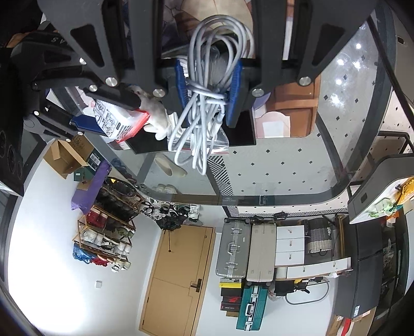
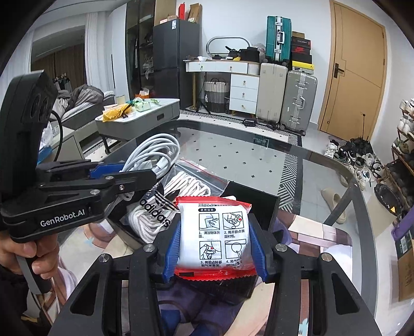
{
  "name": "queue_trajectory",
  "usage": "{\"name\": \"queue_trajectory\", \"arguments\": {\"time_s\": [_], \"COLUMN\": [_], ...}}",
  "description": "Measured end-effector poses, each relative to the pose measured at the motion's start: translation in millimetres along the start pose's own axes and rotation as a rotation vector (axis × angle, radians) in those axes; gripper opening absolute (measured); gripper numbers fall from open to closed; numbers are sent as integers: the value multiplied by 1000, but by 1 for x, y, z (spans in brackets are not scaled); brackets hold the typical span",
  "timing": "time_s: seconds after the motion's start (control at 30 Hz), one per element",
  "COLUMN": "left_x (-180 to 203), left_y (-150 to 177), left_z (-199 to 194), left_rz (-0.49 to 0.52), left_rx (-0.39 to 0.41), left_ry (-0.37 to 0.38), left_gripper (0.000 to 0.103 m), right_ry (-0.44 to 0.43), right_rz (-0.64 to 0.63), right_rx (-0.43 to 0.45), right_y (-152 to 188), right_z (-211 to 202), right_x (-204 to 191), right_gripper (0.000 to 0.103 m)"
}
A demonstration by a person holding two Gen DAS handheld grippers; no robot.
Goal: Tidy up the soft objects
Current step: 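Carry the cable coil with the left gripper while the right carries the snack packet over the box, then release the cable coil with the left gripper while the right releases the snack packet into the box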
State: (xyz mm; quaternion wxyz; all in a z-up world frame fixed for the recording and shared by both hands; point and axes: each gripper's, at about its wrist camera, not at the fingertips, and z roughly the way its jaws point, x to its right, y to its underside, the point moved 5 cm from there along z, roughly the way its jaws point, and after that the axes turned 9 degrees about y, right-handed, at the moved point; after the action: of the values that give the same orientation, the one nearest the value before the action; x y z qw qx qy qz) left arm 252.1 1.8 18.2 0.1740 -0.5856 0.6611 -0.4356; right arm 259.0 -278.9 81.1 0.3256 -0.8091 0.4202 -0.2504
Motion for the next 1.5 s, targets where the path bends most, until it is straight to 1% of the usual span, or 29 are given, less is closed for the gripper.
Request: {"name": "queue_trajectory", "arguments": {"time_s": [0.33, 0.47, 0.63, 0.9, 0.97, 1.03, 1.07, 1.1, 1.13, 1.17, 1.23, 1.27, 1.3, 1.37, 1.47, 1.5], "left_x": [-2, 0, 1, 2, 2, 2, 3, 5, 7, 9, 11, 12, 13, 12, 9, 8], "left_y": [3, 4, 5, 7, 7, 7, 8, 8, 8, 7, 7, 6, 6, 6, 8, 9], "left_z": [22, 26, 29, 32, 32, 31, 31, 30, 29, 26, 22, 18, 15, 9, -2, -5], "left_rz": [23, 48, 41, 62, 60, 62, 64, 68, 69, 74, 85, 88, 88, 83, 59, 48], "left_rx": [-22, -19, -23, -22, -23, -28, -31, -31, -27, -19, -17, -10, -4, 10, 28, 31], "left_ry": [-17, -29, -23, -42, -43, -49, -46, -39, -37, -44, -58, -57, -51, -68, -68, -64], "left_gripper": [27, 28, 29, 31, 32, 34, 38, 45, 51, 61, 64, 69, 80, 96, 103, 103], "right_ry": [-2, 0, 0, -7, -6, -5, -4, -8, -4, -2, 0, 2, 7, 16, 23, 31], "right_rz": [-36, -45, -47, -40, -51, -62, -68, -71, -78, -80, -76, -71, -68, -57, -37, -28], "right_rx": [-46, -49, -56, -69, -65, -60, -54, -44, -43, -40, -28, -23, -15, -2, 11, 23], "right_y": [1, 1, -1, 1, 0, 0, 0, -1, -1, 0, 3, 4, 4, 6, 9, 12], "right_z": [31, 35, 41, 45, 44, 42, 39, 35, 33, 31, 24, 21, 17, 11, 2, -3], "right_x": [-5, -4, -3, 0, 0, 1, 0, 1, 1, 2, 5, 6, 8, 11, 13, 15], "right_gripper": [48, 48, 48, 48, 51, 56, 57, 60, 65, 67, 70, 71, 76, 80, 87, 91]}}
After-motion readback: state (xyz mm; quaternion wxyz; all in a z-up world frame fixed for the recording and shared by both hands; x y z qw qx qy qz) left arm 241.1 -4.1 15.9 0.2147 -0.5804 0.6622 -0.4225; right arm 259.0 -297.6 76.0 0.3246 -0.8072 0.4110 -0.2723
